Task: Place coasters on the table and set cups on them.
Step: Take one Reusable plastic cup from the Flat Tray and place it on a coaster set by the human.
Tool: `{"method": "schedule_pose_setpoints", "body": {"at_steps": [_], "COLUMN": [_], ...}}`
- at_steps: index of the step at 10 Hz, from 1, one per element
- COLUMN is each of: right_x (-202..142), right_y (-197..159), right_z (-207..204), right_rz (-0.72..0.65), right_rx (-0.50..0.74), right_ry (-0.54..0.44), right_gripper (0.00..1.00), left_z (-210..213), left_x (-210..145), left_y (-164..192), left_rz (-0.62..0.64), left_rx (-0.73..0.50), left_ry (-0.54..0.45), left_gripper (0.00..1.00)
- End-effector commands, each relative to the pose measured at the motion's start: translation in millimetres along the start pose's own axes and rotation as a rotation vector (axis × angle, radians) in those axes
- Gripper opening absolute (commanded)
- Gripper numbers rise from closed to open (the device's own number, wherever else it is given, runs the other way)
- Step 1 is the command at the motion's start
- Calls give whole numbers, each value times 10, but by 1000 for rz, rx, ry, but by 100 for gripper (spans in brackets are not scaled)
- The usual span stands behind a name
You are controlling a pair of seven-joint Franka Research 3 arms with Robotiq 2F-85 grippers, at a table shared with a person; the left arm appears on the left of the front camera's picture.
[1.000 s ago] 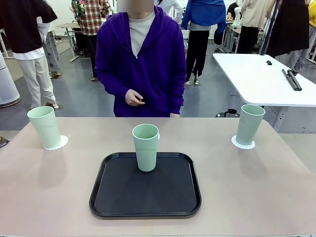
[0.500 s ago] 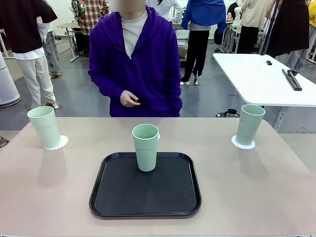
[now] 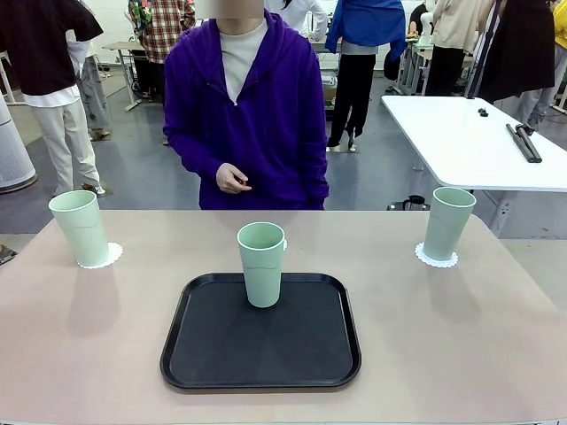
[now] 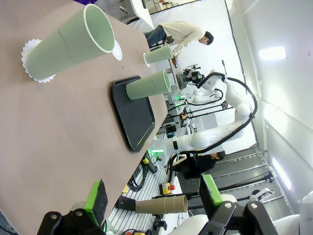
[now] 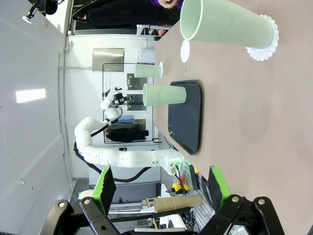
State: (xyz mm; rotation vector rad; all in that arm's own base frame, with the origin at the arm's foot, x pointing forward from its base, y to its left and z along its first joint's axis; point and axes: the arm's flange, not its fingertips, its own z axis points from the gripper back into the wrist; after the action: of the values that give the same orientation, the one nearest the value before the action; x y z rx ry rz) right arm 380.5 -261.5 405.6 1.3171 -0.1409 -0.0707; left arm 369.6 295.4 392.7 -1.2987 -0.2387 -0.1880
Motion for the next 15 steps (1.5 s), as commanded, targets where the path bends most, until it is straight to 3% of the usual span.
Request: {"method": "schedule_pose_setpoints", "body": {"at_steps": [1, 2, 3, 6, 9, 13, 15], "right_x": [-47, 0, 115, 331, 323, 35, -24], "right_y": [12, 0, 213, 1242, 2024, 2278, 2146], "right_z": [-23, 0, -110, -574, -1352, -2783, -3365], "right_rz": [1, 0, 95, 346, 660, 970, 1066], "right_rx": [-10, 0, -99, -441, -643, -814, -939], "right_ry": [-2, 0, 83, 293, 510, 753, 752], "right_gripper": [100, 100, 100, 100, 100, 100, 100], "left_z": [7, 7, 7, 7, 7, 7, 7], "left_x": [0, 0, 0, 0, 0, 0, 0], "left_y": [-24, -24, -24, -24, -24, -24, -24], "left_rz": [3, 3, 3, 3, 3, 3, 3], "left_rx": [11, 11, 11, 11, 11, 11, 11], "left_ry": [0, 0, 0, 0, 0, 0, 0], "left_gripper": [100, 100, 100, 100, 100, 100, 100]}}
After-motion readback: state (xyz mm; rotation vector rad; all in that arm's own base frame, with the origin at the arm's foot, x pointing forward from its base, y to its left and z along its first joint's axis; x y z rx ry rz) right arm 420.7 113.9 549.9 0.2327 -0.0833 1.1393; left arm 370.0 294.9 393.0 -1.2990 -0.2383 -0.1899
